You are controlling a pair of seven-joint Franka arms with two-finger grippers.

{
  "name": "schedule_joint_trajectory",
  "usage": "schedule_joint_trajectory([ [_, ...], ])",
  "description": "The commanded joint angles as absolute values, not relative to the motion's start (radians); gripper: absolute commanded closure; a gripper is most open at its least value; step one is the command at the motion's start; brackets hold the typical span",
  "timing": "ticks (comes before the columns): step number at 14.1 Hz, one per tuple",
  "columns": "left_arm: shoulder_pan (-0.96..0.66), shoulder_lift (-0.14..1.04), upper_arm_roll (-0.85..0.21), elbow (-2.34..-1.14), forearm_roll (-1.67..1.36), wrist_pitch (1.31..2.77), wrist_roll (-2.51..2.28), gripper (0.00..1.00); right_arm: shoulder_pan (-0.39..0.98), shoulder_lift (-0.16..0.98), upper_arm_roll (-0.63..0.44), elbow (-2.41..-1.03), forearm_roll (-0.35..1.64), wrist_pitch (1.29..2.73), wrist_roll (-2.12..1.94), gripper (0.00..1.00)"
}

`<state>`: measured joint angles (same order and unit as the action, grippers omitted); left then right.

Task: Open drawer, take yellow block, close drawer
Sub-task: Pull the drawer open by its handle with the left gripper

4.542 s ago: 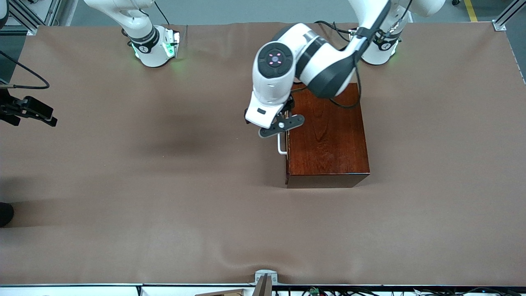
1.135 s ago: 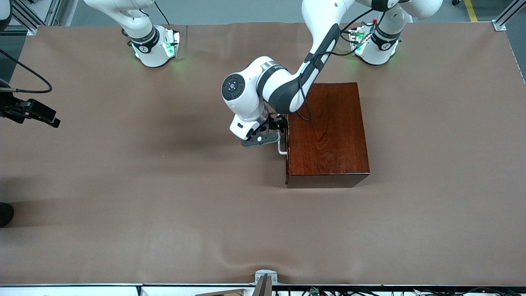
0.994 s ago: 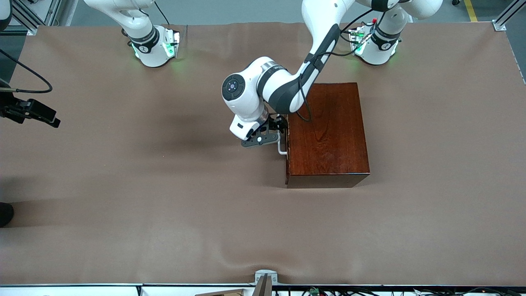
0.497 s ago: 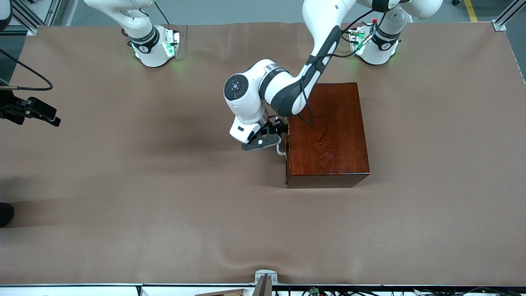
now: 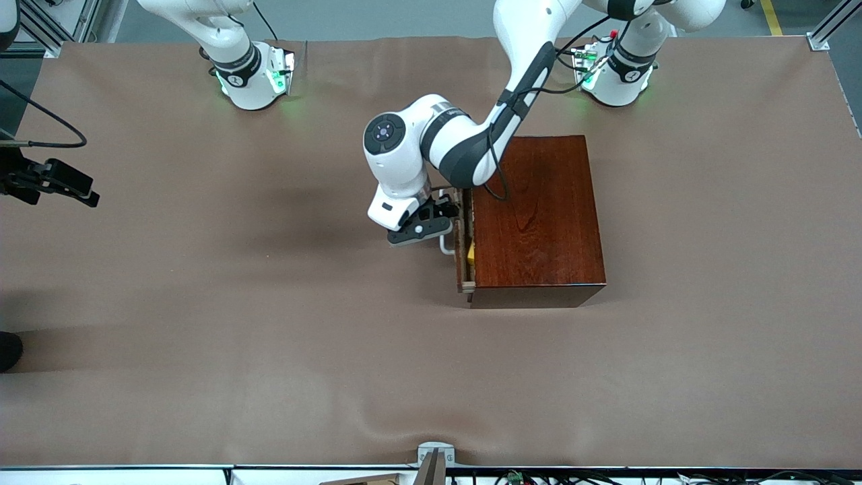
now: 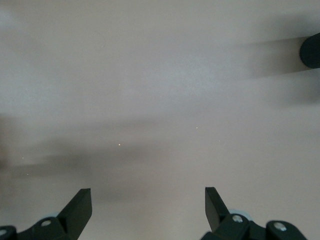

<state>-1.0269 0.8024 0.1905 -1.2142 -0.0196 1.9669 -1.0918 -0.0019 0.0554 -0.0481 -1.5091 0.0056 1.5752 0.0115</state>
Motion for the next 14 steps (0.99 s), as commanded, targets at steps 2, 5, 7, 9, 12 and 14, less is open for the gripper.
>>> schedule_joint_trajectory([
  [2,-1.035,0.828,0.176,-1.181,-0.104,1.996,-1.121,0.0,-0.006,0.041,-0.046,-1.522,0.012,1.572,0.002,0.0],
  [5,-1.037,0.827,0.175,-1.184,-0.129,1.99,-1.138,0.0,-0.005,0.041,-0.046,-1.522,0.012,1.571,0.002,0.0],
  [7,-1.037,0.827,0.166,-1.184,-0.13,1.988,-1.14,0.0,-0.005,0.041,-0.046,-1.522,0.012,1.571,0.002,0.0],
  [9,-1.037,0.825,0.161,-1.184,-0.13,1.967,-1.138,0.0,-0.005,0.041,-0.046,-1.522,0.012,1.571,0.002,0.0],
  [12,-1.038,0.824,0.143,-1.184,-0.127,1.939,-1.135,0.0,-0.006,0.041,-0.046,-1.522,0.012,1.572,0.002,0.0],
  [14,-1.039,0.824,0.141,-1.184,-0.124,1.936,-1.128,0.0,-0.006,0.041,-0.046,-1.52,0.012,1.572,0.002,0.0],
])
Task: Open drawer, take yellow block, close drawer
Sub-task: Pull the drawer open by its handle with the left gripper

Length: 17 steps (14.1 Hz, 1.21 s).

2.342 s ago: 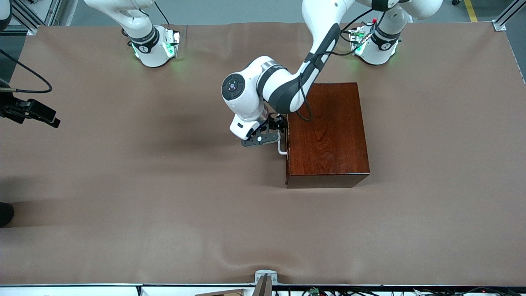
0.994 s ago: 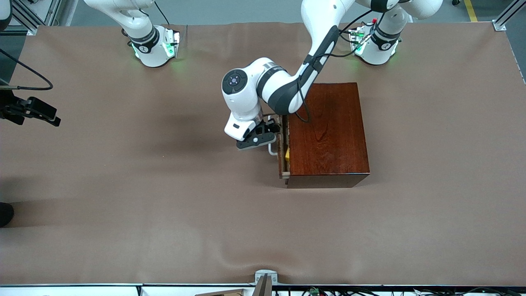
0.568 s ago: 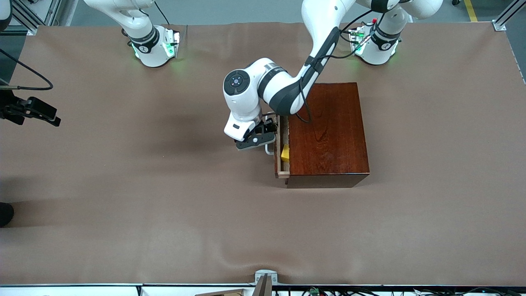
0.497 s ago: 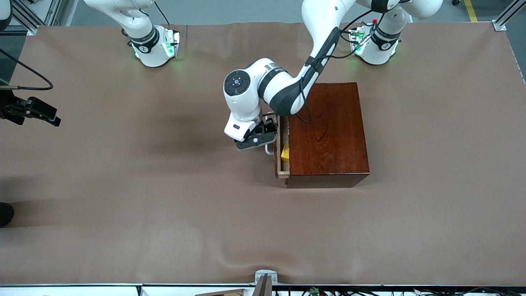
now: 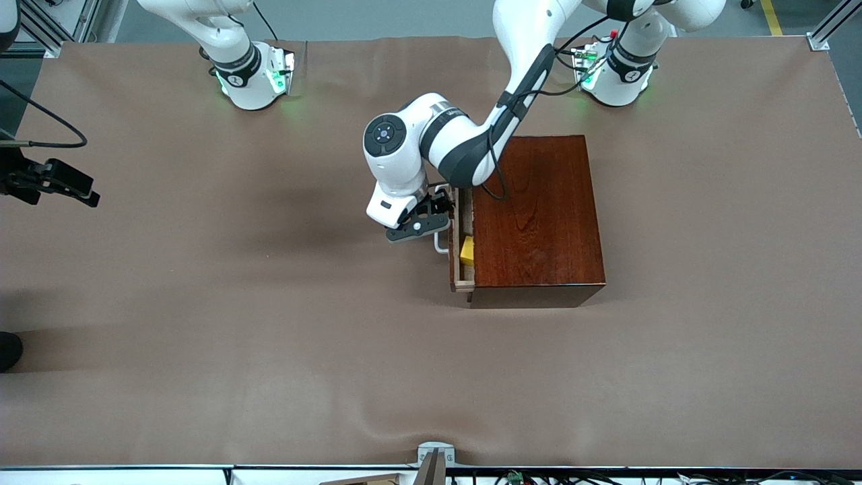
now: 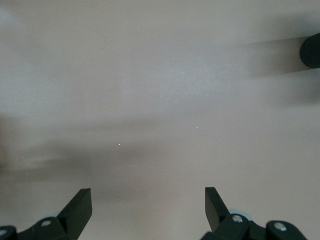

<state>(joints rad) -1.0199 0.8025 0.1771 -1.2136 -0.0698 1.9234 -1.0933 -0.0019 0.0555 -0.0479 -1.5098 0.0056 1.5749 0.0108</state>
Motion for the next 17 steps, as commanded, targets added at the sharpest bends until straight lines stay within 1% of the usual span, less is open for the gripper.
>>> schedule_joint_trajectory([
  [1,-1.039,0.824,0.141,-1.183,-0.123,1.937,-1.123,0.0,-0.005,0.041,-0.046,-1.522,0.012,1.572,0.002,0.0],
  [7,-1.039,0.824,0.143,-1.18,-0.121,1.96,-1.108,0.0,-0.012,0.041,-0.046,-1.519,0.012,1.571,0.002,0.0],
  [17,-1.037,0.824,0.146,-1.18,-0.123,2.123,-1.121,0.0,-0.002,0.052,-0.046,-1.517,0.012,1.583,0.009,0.0],
])
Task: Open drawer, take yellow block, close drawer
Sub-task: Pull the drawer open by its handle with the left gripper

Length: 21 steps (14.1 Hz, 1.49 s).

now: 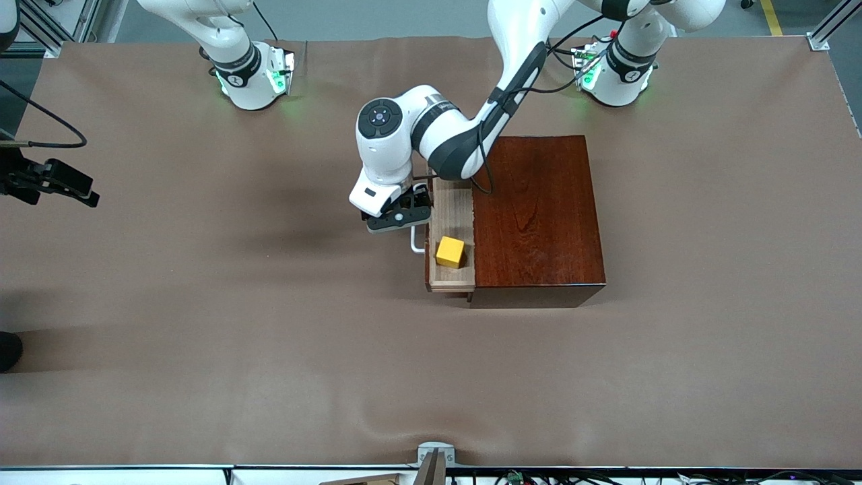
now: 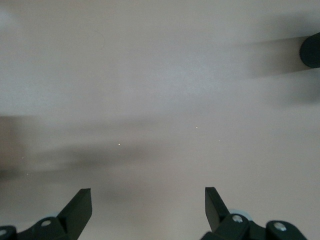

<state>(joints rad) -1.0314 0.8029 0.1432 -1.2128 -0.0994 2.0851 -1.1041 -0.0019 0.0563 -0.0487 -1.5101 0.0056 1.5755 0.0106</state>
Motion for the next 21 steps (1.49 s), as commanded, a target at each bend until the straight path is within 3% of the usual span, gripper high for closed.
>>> schedule_joint_trajectory([
  [1,-1.037,0.824,0.144,-1.18,-0.123,2.143,-1.121,0.0,0.0,0.054,-0.045,-1.517,0.014,1.583,0.009,0.0],
  [21,-1.078,0.821,0.146,-1.183,-0.06,2.18,-1.118,0.0,0.009,0.055,-0.046,-1.519,0.012,1.577,0.011,0.0],
])
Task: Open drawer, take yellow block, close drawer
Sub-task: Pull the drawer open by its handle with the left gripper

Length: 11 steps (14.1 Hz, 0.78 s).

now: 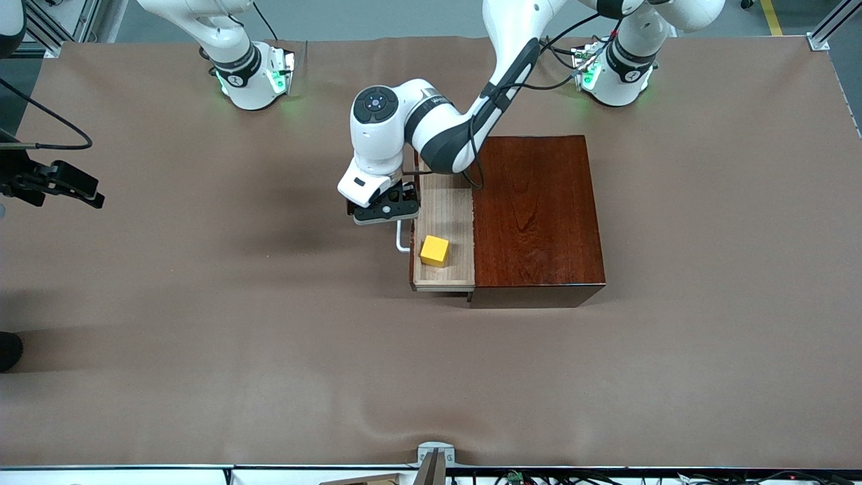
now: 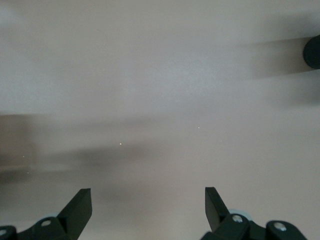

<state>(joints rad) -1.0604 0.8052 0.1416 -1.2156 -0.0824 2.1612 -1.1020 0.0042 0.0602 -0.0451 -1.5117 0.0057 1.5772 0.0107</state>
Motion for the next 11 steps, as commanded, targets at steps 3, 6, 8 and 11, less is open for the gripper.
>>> schedule_joint_trajectory([
  [3,-1.077,0.799,0.146,-1.184,-0.058,2.172,-1.12,0.0,0.011,0.055,-0.046,-1.519,0.012,1.577,0.011,0.0],
  [6,-1.078,0.787,0.144,-1.184,-0.06,2.168,-1.121,0.0,0.011,0.055,-0.046,-1.519,0.012,1.577,0.011,0.0],
  [8,-1.078,0.781,0.144,-1.184,-0.061,2.164,-1.121,0.0,0.011,0.055,-0.046,-1.519,0.012,1.577,0.011,0.0],
  [11,-1.075,0.744,0.147,-1.184,-0.063,2.117,-1.121,0.0,0.011,0.055,-0.046,-1.519,0.012,1.577,0.011,0.0],
])
